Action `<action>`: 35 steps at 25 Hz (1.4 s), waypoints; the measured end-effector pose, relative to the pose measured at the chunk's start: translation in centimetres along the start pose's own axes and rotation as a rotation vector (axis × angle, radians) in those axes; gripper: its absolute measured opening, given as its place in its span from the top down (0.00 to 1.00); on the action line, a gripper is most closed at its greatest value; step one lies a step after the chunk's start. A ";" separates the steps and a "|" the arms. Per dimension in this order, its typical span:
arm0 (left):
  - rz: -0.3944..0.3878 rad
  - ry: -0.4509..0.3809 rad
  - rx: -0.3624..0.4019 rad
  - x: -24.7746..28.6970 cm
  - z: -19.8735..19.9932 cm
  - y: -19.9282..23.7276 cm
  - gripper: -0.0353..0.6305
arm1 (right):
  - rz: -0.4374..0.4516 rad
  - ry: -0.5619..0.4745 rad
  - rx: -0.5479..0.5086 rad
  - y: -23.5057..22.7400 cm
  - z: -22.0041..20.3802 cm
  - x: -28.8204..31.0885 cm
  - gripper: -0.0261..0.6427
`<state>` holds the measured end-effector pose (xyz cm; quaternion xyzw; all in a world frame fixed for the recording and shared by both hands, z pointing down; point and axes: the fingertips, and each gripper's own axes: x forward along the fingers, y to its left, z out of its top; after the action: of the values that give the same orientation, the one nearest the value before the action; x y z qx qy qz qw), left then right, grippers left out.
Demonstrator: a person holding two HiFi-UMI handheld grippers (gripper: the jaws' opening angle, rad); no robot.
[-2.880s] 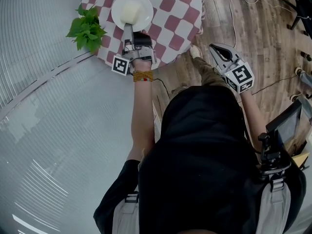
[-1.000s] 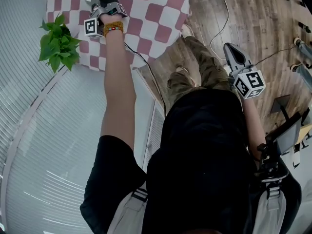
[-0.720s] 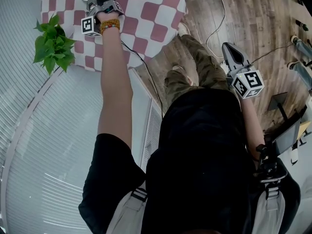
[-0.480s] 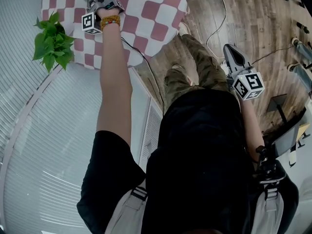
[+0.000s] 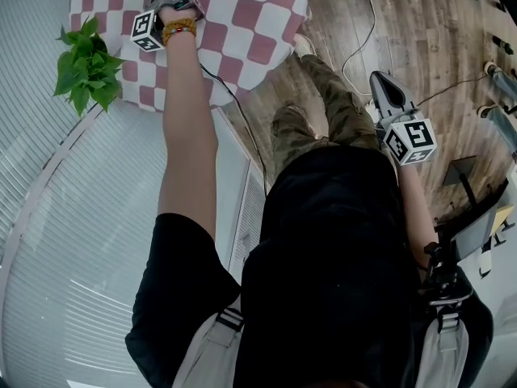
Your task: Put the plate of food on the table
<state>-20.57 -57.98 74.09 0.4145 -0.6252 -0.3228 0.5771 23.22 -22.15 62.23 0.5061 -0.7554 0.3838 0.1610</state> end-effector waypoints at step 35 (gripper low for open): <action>0.299 0.256 0.075 -7.4 -2.3 3.3 0.80 | 0.042 -0.052 -0.052 4.1 -0.6 -0.3 0.94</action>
<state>-18.88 -49.74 73.92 0.3757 -0.6129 -0.1547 0.6777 19.59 -20.69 60.73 0.4958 -0.7794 0.3539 0.1462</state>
